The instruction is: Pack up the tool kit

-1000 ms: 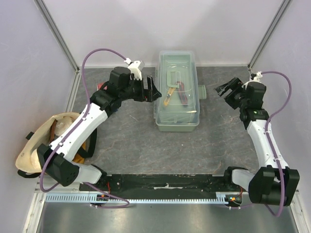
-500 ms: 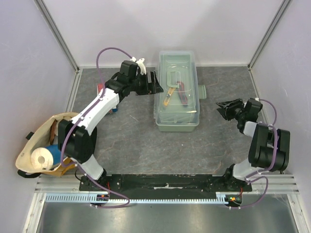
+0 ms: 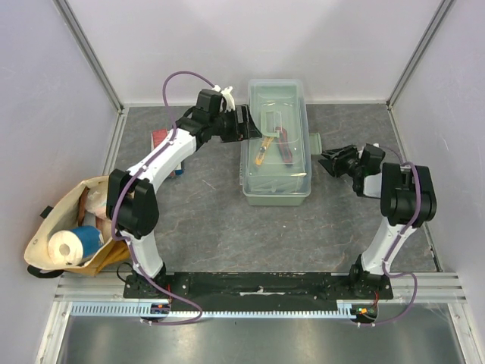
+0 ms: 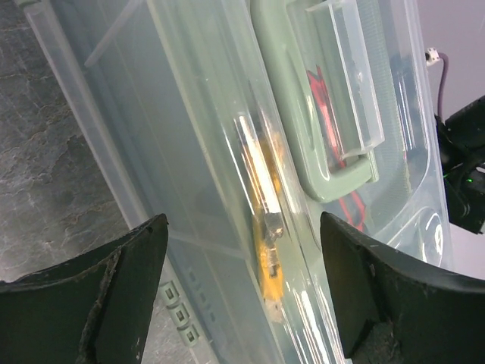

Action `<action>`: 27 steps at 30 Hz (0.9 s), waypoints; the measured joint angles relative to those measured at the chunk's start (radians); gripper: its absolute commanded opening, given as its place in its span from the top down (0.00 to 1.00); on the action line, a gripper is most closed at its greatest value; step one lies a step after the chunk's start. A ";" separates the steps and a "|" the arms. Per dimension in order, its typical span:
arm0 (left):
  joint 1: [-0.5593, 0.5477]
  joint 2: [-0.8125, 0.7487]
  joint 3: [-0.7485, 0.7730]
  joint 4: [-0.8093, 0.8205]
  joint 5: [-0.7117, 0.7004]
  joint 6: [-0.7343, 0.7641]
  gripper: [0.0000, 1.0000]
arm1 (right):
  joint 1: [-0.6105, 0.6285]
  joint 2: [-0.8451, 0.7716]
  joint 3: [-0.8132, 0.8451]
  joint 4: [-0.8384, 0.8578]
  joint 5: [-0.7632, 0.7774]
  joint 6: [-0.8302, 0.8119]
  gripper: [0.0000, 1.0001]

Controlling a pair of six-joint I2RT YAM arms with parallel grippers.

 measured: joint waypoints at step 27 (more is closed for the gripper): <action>0.011 0.055 0.018 0.035 0.089 -0.059 0.22 | 0.117 0.155 0.020 0.529 0.016 0.319 0.12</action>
